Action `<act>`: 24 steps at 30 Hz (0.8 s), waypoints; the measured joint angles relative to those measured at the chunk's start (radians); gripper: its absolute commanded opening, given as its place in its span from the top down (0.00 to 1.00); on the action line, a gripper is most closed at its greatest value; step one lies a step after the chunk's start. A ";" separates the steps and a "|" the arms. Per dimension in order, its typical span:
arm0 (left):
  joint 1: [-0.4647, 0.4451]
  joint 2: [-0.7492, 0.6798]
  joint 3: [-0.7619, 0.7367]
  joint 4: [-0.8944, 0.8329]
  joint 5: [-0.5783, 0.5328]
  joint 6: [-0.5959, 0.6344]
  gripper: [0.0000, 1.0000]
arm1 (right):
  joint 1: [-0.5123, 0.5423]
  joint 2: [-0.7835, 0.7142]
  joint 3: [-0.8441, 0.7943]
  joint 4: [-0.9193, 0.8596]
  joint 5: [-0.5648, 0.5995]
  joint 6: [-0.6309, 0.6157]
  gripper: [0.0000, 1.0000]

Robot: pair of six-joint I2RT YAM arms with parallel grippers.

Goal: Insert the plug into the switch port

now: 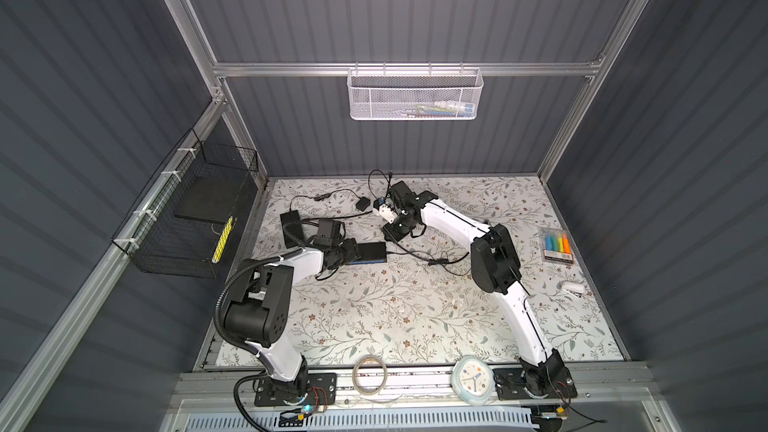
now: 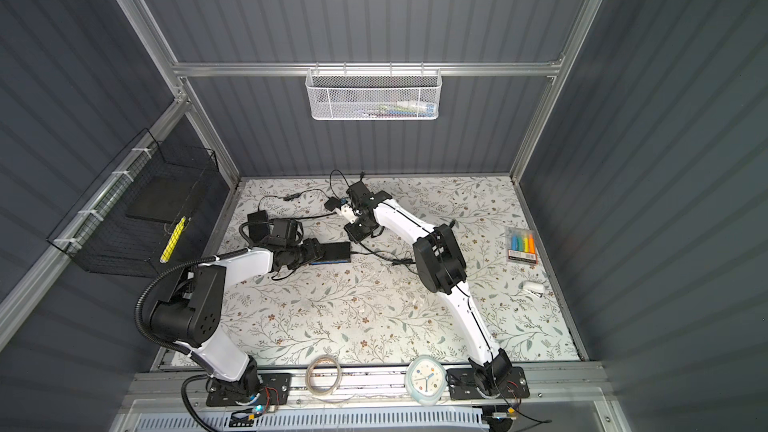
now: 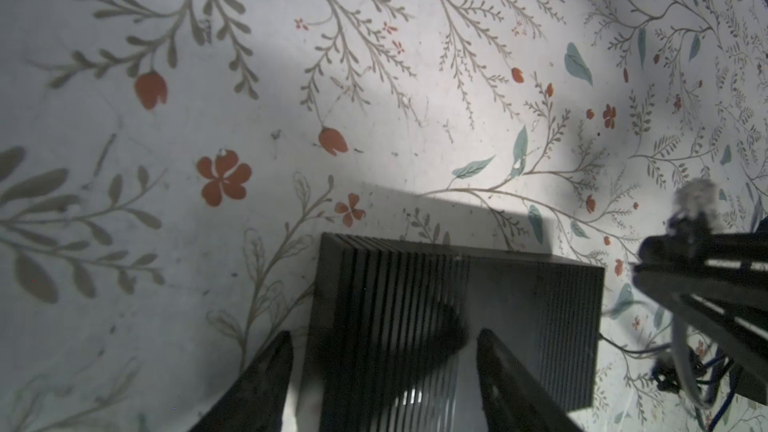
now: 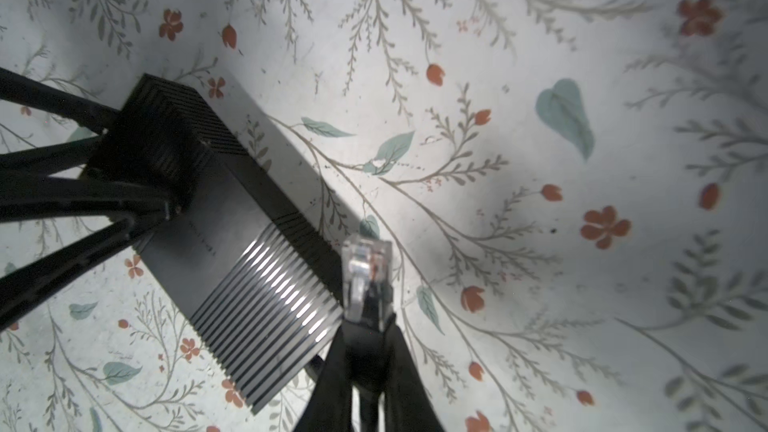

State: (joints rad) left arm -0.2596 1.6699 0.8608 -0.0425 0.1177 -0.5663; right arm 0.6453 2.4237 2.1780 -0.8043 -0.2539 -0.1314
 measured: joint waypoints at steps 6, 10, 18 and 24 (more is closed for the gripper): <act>0.039 -0.096 0.051 -0.081 -0.032 0.031 0.28 | -0.021 -0.065 0.087 -0.079 0.130 -0.107 1.00; 0.098 -0.122 0.142 -0.115 -0.040 0.085 0.28 | -0.025 -0.182 0.101 -0.144 0.225 -0.162 1.00; 0.137 0.034 0.280 -0.117 0.010 0.167 0.31 | 0.046 -0.476 -0.158 -0.205 0.343 -0.153 1.00; 0.115 0.205 0.291 -0.116 0.073 0.189 0.32 | 0.099 -0.542 -0.500 -0.173 0.308 -0.060 1.00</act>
State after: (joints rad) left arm -0.1444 1.8748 1.1519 -0.1585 0.1909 -0.3771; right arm 0.7444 1.8820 1.6775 -0.9775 0.0544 -0.1913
